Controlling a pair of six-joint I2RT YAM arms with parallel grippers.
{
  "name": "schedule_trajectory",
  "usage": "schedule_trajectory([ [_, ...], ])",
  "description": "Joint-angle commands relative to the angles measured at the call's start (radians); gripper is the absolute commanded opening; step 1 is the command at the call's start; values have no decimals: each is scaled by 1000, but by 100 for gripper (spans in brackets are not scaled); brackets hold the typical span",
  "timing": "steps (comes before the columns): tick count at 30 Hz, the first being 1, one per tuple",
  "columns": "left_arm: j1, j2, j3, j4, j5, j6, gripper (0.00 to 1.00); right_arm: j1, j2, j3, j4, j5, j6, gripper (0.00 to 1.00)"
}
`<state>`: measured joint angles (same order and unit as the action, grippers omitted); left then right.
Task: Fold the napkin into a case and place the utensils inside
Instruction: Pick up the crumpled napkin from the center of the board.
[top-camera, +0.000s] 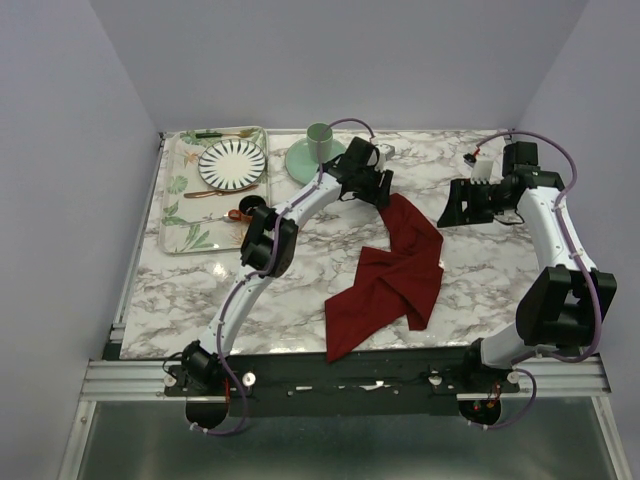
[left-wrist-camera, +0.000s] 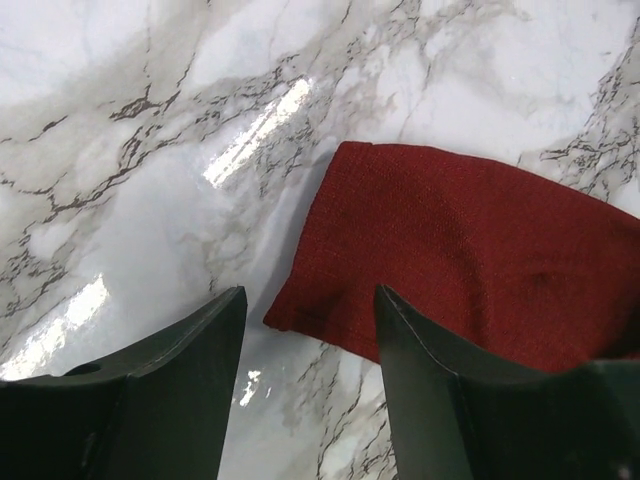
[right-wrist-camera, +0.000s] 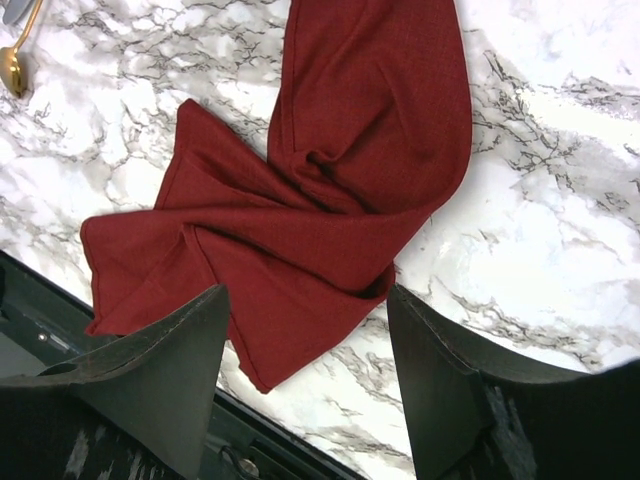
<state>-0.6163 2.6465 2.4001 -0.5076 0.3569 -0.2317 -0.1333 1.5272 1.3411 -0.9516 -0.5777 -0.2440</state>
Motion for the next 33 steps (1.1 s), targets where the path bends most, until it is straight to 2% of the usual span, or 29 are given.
schedule_trajectory([
  [1,-5,72,31,14,74,-44,59,-17,4,35,-44,-22,0,73],
  [5,-5,79,45,21,82,-40,48,-25,7,44,-59,-36,-5,73],
  [8,-5,60,44,12,94,-28,33,-31,2,50,-70,-45,-12,73],
  [9,-5,52,44,3,103,-12,25,-32,-5,52,-73,-47,-15,73],
  [11,-5,8,41,-6,112,2,13,-35,-12,58,-79,-54,-20,73],
  [12,-5,-14,37,-15,119,15,0,-37,-19,59,-82,-57,-20,73],
  [15,-13,-118,36,-55,97,58,0,-43,-47,64,-85,-68,-28,73],
  [18,-36,-249,48,-138,76,220,0,-48,-85,66,-82,-76,-40,73],
  [19,-71,-284,47,-166,45,333,0,-49,-94,66,-82,-77,-43,73],
  [23,-190,-480,4,-256,-102,561,0,-63,-128,76,-81,-99,-40,75],
  [26,-256,-558,7,-307,-118,604,0,-83,-127,87,-82,-125,-29,75],
  [29,-273,-650,27,-353,-14,595,0,-109,-121,96,-99,-149,-35,76],
  [30,-273,-684,18,-392,85,589,0,-112,-124,96,-105,-155,-43,76],
  [31,-273,-727,-60,-408,134,595,0,-114,-127,96,-110,-162,-67,76],
  [33,-273,-909,-225,-416,212,647,0,-114,-134,89,-125,-200,-93,77],
])
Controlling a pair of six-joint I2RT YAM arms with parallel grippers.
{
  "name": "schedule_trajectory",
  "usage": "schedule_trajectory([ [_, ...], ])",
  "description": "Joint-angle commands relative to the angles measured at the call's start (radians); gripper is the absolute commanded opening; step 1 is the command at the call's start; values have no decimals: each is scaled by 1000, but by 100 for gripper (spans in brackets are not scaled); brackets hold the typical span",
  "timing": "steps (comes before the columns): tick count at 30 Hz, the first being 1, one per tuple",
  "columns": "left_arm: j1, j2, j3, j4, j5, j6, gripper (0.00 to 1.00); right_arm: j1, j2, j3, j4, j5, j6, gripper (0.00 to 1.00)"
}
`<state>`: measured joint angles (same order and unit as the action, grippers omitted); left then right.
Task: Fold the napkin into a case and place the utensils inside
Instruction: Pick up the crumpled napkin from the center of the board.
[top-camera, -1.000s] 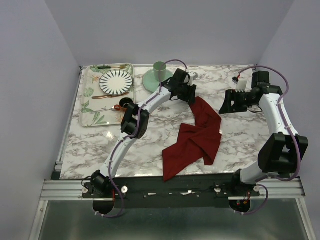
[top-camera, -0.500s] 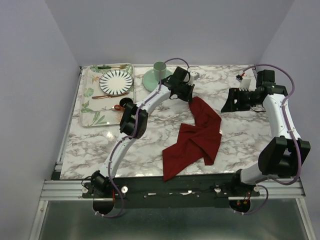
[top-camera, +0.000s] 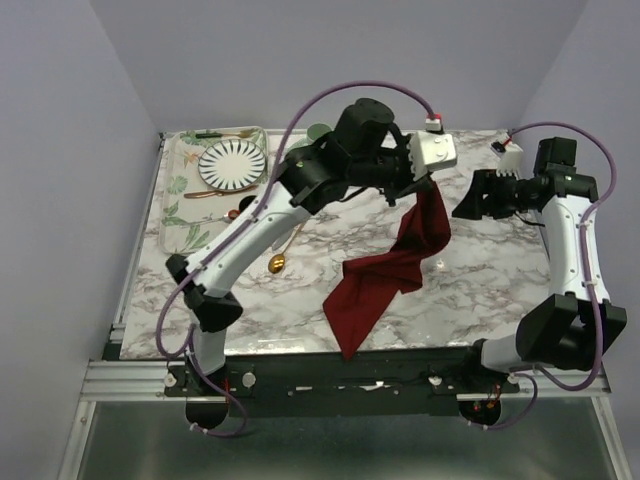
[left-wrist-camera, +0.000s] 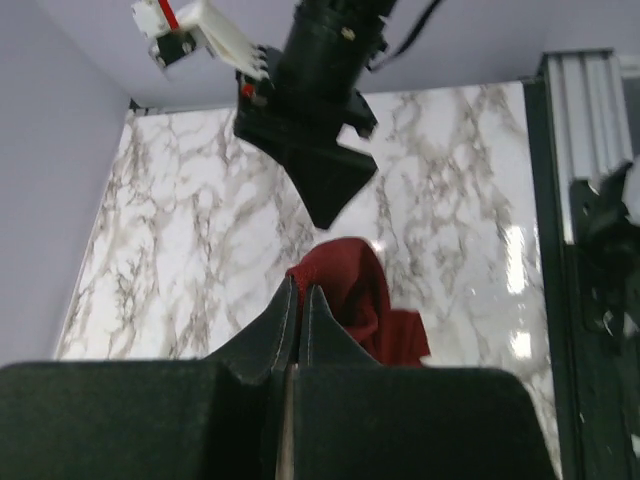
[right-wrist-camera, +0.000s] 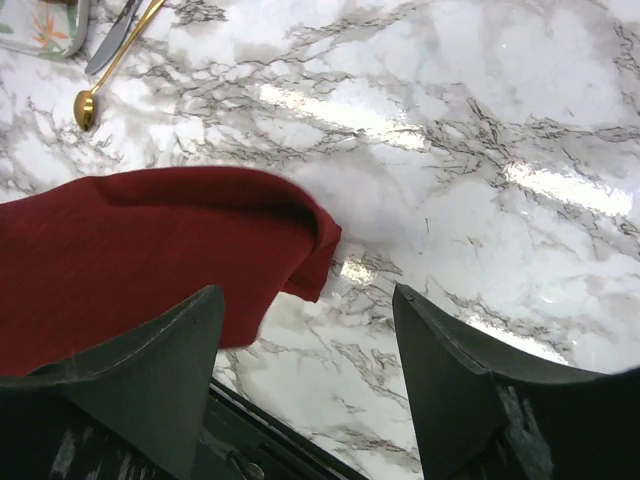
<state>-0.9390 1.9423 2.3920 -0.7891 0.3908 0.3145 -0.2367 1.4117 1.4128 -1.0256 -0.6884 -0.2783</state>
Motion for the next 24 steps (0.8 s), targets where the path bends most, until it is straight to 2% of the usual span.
schedule_trajectory([
  [1,48,-270,-410,-137,175,122,0,-10,-22,14,-60,-102,-88,78],
  [2,49,-393,-503,-144,165,139,0,-10,-19,17,-82,-127,-107,79],
  [3,58,-454,-592,-162,157,153,0,-9,-14,17,-97,-146,-126,80],
  [4,68,-507,-770,-165,142,165,0,-9,-4,17,-109,-163,-160,81],
  [5,78,-616,-859,-167,137,164,0,-6,3,17,-138,-195,-182,84],
  [6,86,-667,-943,-168,128,163,0,-1,9,12,-148,-209,-197,85],
  [7,101,-710,-1090,-170,112,153,0,22,18,5,-155,-214,-217,86],
  [8,120,-785,-1152,-171,117,149,0,37,27,-3,-156,-211,-223,87],
  [10,190,-839,-1288,-185,120,147,0,113,32,-41,-136,-192,-216,88],
  [13,175,-930,-1428,-200,39,207,0,235,46,-78,-62,-128,-168,88],
  [16,164,-951,-1493,-200,6,221,0,332,107,-71,4,-70,-122,88],
  [20,163,-930,-1518,-191,-3,221,0,488,213,-22,4,-17,-111,88],
  [24,164,-944,-1516,-188,0,212,0,574,239,-96,35,19,-121,88],
])
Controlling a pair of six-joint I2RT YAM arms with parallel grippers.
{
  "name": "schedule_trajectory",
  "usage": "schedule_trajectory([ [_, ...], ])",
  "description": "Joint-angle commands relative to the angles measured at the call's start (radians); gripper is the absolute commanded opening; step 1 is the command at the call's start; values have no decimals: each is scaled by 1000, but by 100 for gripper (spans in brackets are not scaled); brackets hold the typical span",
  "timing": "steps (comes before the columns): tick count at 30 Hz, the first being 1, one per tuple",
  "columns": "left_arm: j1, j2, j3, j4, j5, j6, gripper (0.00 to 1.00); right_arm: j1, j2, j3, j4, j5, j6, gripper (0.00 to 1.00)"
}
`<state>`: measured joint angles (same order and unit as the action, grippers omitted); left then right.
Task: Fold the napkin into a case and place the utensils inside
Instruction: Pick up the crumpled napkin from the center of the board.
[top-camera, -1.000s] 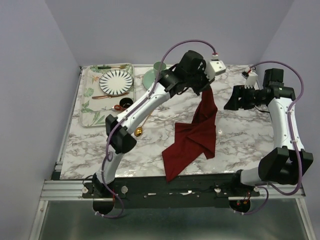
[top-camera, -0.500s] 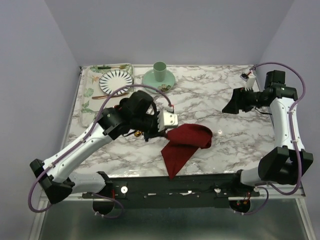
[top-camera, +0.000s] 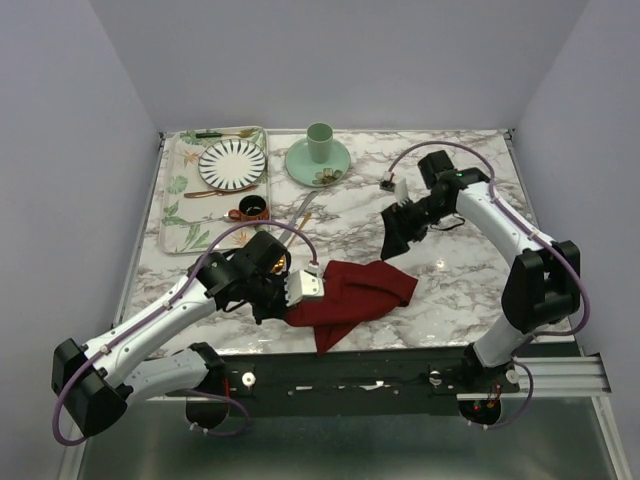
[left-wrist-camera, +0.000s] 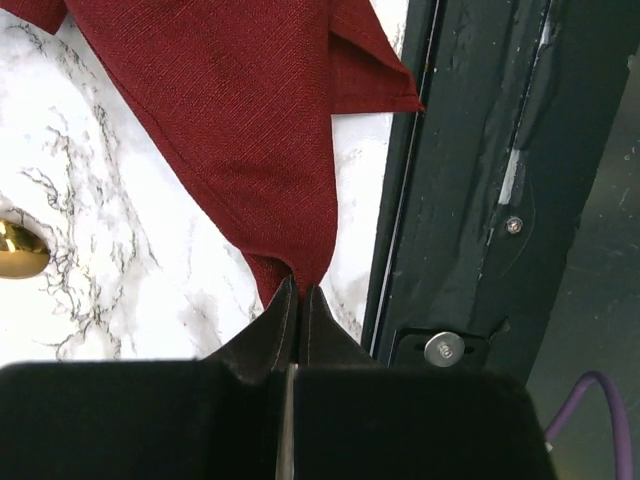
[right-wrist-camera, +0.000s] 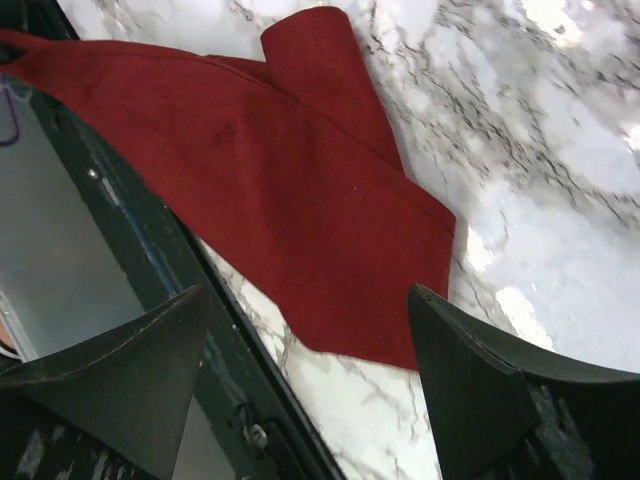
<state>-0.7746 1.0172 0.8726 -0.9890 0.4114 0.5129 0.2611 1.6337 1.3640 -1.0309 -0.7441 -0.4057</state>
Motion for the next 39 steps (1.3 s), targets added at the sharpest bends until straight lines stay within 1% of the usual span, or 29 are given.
schedule_trajectory([
  [1,1,-23,0,15,-22,13,0,87,20,-66,46,84,2,88],
  [3,1,-37,-4,19,-22,13,0,113,31,-100,57,98,-2,88],
  [10,5,-19,9,36,-29,18,0,204,106,-106,69,110,25,88],
  [12,8,-8,19,35,-33,21,0,248,129,-118,91,136,42,84],
  [13,9,-5,28,36,-34,21,0,257,138,-127,104,153,68,79],
  [14,14,3,32,38,-37,19,0,263,143,-135,126,175,80,56],
  [16,31,12,46,47,-33,6,0,256,152,-128,137,212,109,26],
  [17,43,24,52,52,-29,1,0,245,149,-109,138,232,119,1],
  [18,84,32,61,64,-23,-7,0,225,137,-96,140,227,128,1],
  [20,153,78,110,84,-8,-33,0,143,86,-47,123,215,145,1],
  [21,220,101,136,102,-3,-40,0,109,69,18,117,213,149,1],
  [22,259,127,199,113,6,-62,0,40,52,64,108,210,150,1],
  [23,290,183,235,130,10,-76,0,8,26,105,92,209,153,1],
  [24,316,216,274,160,16,-91,0,-20,22,195,83,201,150,1],
  [25,357,246,363,173,36,-105,0,-60,14,234,71,192,131,1],
  [26,369,317,415,177,50,-125,0,-68,11,271,42,184,122,1],
  [27,376,351,471,179,59,-132,0,-72,6,311,25,181,111,1],
  [28,380,383,582,179,66,-143,0,-72,3,367,5,174,88,1],
  [29,385,433,636,178,88,-158,0,-74,-8,391,-35,160,81,1],
  [30,386,452,688,164,104,-163,0,-72,-43,400,-44,110,74,1],
  [31,386,463,765,155,115,-162,0,-72,-69,394,-47,86,70,1],
  [32,388,465,790,148,116,-157,0,-69,-107,342,-44,54,62,1],
  [33,390,456,799,144,116,-130,0,-66,-189,299,-34,16,54,1],
  [34,394,437,774,141,115,-113,0,-56,-242,232,-20,9,29,1],
  [35,399,391,743,138,116,-93,0,-1,-286,99,-6,9,4,1],
  [36,403,367,706,129,119,-62,0,41,-328,13,2,53,-16,1],
  [37,405,344,616,93,119,3,0,87,-397,-62,11,83,-30,1],
  [38,403,299,564,76,116,36,0,178,-412,-127,15,106,-41,6],
  [39,403,275,510,57,104,59,0,206,-420,-240,15,118,-42,19],
])
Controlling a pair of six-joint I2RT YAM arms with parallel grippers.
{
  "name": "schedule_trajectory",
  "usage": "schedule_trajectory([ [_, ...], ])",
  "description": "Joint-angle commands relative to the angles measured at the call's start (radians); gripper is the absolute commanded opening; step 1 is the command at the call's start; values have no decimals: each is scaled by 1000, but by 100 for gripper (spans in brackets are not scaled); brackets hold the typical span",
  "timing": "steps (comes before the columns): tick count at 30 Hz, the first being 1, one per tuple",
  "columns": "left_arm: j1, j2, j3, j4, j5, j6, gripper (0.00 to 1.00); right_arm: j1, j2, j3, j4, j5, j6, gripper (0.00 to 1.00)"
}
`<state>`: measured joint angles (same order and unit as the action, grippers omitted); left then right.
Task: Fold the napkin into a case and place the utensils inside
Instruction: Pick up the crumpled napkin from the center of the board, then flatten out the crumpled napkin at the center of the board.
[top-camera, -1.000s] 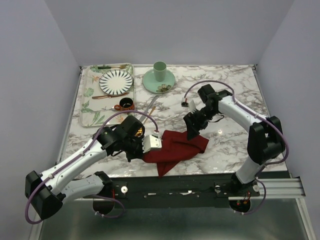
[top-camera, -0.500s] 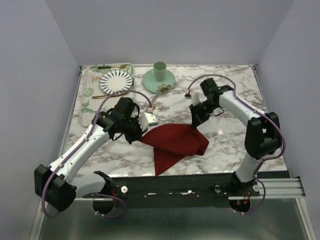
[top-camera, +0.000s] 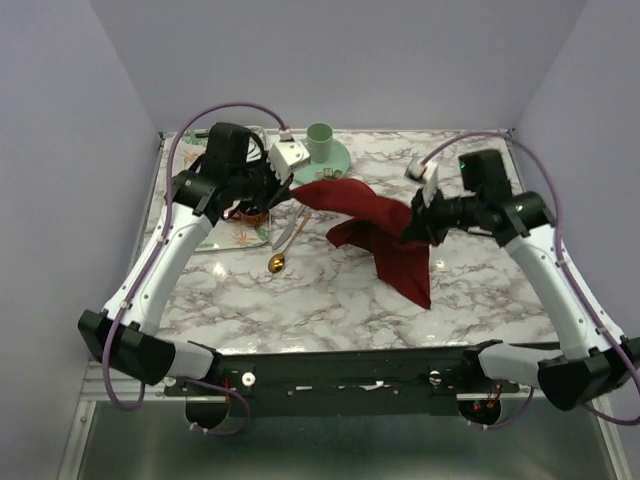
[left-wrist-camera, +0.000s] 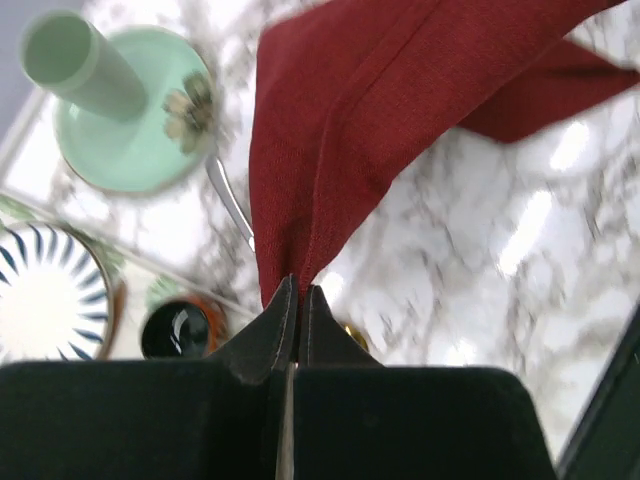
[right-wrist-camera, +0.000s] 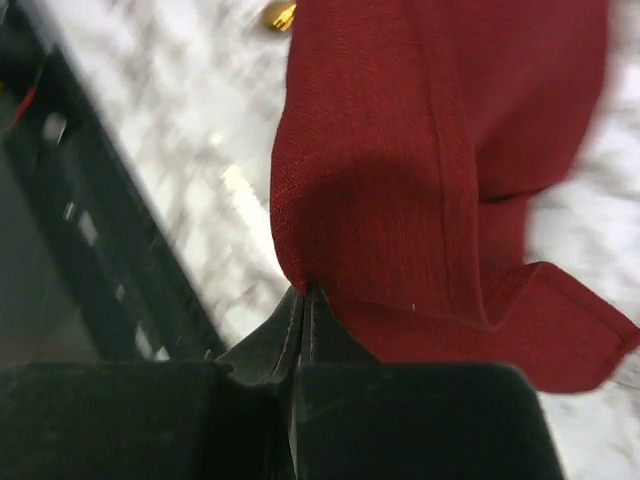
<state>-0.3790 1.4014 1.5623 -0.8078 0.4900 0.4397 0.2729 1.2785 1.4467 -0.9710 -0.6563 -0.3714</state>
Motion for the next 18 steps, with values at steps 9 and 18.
schedule_trajectory([
  [9,-3,-257,-625,-128,-64,330,0,88,-2,-272,-144,26,-104,94],
  [18,-4,-203,-645,-105,-31,300,0,43,150,-282,-146,102,-130,77],
])
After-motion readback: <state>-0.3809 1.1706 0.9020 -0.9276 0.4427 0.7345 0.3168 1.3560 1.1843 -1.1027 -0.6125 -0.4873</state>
